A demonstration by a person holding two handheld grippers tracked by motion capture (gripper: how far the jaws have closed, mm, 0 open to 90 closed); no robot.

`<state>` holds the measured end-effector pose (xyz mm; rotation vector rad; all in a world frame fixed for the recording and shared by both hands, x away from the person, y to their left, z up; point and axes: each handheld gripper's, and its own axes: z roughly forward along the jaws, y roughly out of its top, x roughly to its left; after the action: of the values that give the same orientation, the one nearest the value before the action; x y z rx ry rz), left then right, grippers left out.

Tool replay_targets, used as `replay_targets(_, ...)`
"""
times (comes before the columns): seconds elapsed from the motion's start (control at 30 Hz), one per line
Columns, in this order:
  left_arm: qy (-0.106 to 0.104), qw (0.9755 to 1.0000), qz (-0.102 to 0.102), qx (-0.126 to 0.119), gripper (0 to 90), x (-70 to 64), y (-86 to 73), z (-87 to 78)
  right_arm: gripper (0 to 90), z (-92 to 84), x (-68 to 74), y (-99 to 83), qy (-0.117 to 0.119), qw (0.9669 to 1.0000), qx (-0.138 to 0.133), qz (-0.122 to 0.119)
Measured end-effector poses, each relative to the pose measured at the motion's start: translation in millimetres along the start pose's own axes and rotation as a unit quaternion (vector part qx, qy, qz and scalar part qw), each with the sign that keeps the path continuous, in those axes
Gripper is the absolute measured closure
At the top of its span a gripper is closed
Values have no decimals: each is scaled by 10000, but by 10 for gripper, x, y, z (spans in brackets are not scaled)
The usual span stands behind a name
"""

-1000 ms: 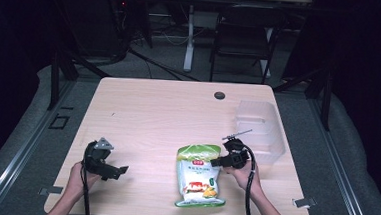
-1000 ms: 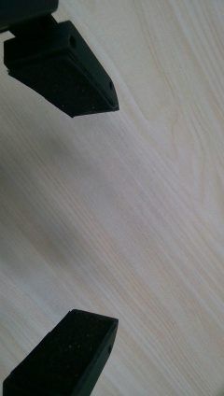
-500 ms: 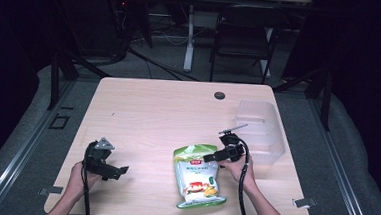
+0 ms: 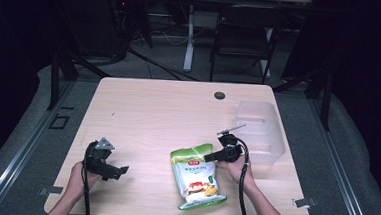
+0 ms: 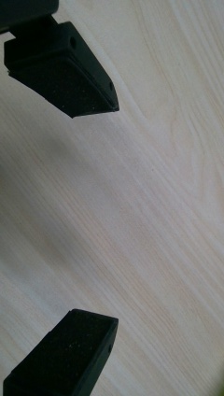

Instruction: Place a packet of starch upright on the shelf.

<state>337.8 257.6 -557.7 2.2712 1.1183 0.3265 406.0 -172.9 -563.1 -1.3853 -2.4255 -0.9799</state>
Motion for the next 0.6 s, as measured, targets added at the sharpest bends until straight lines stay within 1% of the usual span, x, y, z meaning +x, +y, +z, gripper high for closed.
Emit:
replay_targets(0.03, 7, 10000, 0, 8, 7, 2, -1, 0, 849, 7, 17, 0, -3, 10000, -45, 10)
replay_targets(0.07, 11, 10000, -1, 21, 9, 3, -2, 1, 864, 1, 43, 1, 0, 10000, -49, -35)
replay_targets(0.13, 7, 10000, -4, 18, 9, 4, -3, -1, 866, 0, 50, 0, 14, 10000, -74, -29)
replay_targets(0.17, 8, 10000, -1, 15, 9, 4, -3, -1, 871, -13, 42, 5, -8, 9999, -26, -144)
replay_targets(0.27, -2, 10000, -3, 5, 9, 2, -3, -4, 877, -47, 65, -1, -25, 9998, -50, -212)
replay_targets(0.4, -19, 10000, 1, 5, 10, 8, -6, -5, 879, -77, 69, -11, -11, 9997, -93, -220)
replay_targets(0.43, -11, 10000, 5, 2, 10, 8, -5, -7, 879, -110, 71, -16, 7, 9996, -134, -264)
replay_targets(0.5, -19, 10000, 5, -12, 10, 6, -5, -8, 879, -119, 81, -20, -7, 9995, -186, -237)
replay_targets(0.53, -32, 10000, 7, -24, 10, 5, -6, -8, 880, -139, 82, -22, -16, 9994, -208, -270)
replay_targets(0.57, -39, 10000, 6, -28, 10, 4, -6, -9, 880, -155, 92, -27, -33, 9994, -254, -232)
replay_targets(0.6, -47, 10000, 17, -15, 10, 5, -4, -13, 881, -199, 93, -32, -28, 9991, -291, -292)
